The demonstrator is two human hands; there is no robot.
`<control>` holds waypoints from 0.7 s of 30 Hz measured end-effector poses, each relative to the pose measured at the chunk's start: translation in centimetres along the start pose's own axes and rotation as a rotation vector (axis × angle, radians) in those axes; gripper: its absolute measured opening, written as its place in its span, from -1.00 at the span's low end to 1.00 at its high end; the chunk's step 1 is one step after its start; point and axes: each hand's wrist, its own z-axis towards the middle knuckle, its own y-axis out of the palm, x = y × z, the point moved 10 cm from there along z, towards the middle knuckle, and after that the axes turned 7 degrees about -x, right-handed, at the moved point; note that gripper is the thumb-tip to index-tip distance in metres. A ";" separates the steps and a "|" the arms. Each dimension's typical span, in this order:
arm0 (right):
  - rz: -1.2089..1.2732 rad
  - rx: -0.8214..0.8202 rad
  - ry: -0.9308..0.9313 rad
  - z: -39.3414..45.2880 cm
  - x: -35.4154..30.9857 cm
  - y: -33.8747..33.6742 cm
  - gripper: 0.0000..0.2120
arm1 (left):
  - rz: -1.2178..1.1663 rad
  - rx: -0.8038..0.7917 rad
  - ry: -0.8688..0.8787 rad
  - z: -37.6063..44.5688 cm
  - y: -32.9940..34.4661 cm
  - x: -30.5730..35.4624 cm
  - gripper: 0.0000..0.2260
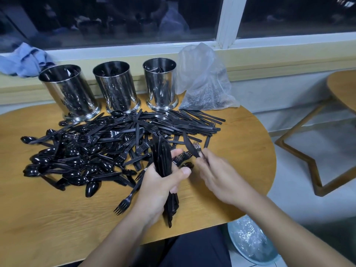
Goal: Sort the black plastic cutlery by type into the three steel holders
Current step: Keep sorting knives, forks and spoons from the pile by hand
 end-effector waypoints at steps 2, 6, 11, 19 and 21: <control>-0.027 -0.008 -0.021 0.1 -1.8 1.4 -0.78 | 0.038 -0.008 0.036 -0.3 -0.2 0.5 -0.62; -0.222 -0.097 -0.019 0.3 -3.7 4.5 -0.81 | 0.050 0.086 0.086 -0.9 -1.6 1.4 -0.71; -0.343 -0.168 -0.007 0.1 -5.1 6.6 -0.24 | 0.137 0.219 0.105 -1.4 -3.4 1.8 -0.80; -0.037 0.031 -0.072 -0.3 -5.3 3.1 -0.86 | 0.245 0.201 0.244 -1.2 -3.7 3.8 -0.89; 0.083 0.180 -0.096 -0.5 -6.4 0.9 -0.83 | 0.276 0.188 0.284 -1.5 -3.5 4.1 -0.88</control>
